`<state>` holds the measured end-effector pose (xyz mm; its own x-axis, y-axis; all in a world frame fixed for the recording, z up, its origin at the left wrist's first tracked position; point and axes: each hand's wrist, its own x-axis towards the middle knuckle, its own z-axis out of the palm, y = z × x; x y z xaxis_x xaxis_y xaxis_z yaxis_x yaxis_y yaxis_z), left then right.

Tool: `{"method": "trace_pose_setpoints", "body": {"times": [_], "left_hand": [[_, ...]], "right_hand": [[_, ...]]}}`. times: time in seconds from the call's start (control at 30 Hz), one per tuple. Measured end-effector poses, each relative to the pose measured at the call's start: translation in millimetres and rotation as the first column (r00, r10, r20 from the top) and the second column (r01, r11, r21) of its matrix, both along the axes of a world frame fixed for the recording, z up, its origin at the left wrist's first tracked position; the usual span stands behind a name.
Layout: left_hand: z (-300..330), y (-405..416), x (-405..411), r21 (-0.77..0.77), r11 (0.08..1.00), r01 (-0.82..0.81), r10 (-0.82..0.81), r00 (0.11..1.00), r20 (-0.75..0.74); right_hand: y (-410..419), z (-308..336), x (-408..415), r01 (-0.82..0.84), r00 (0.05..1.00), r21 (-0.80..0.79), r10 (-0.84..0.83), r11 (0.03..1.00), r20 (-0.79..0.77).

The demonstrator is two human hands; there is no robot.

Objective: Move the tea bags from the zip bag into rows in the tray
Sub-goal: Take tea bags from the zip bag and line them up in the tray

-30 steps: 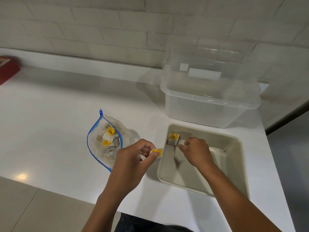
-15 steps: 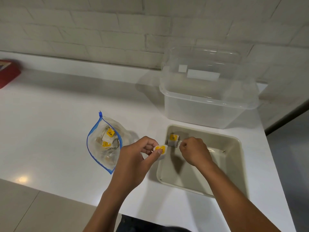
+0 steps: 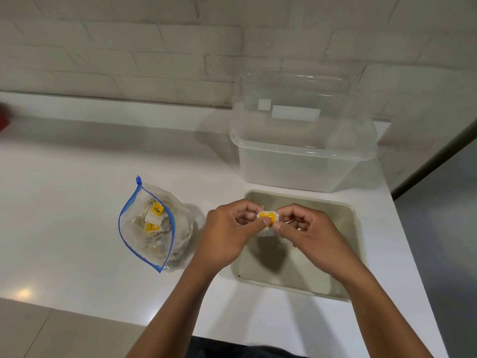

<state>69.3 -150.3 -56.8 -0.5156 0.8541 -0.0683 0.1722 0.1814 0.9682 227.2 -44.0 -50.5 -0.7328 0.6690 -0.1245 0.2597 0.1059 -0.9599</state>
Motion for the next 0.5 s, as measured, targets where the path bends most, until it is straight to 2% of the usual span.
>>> {"method": "trace_pose_setpoints", "body": {"times": [0.1,0.23,0.4,0.5], "left_hand": [[-5.5,0.5,3.9,-0.029,0.999,-0.018,0.016,0.998,-0.068],[-23.7,-9.0,-0.4,-0.051,0.979,-0.199,0.162,0.899,-0.406],[-43.5,-19.9,-5.8,-0.244,0.944,-0.225,0.090,0.882,-0.463],[-47.0,-23.5,-4.5,-0.251,0.943,-0.221,0.098,0.900,-0.424]], "right_hand": [[6.8,-14.8,-0.2,0.066,0.997,0.008,-0.066,0.998,0.037],[21.5,-46.5,-7.2,0.221,0.962,-0.021,-0.215,0.975,0.169],[36.3,-76.6,-28.0,0.281,0.918,-0.023,-0.261,0.960,0.299],[41.5,-87.1,-36.6,0.300,0.906,-0.068,-0.262,0.952,0.333]]}}
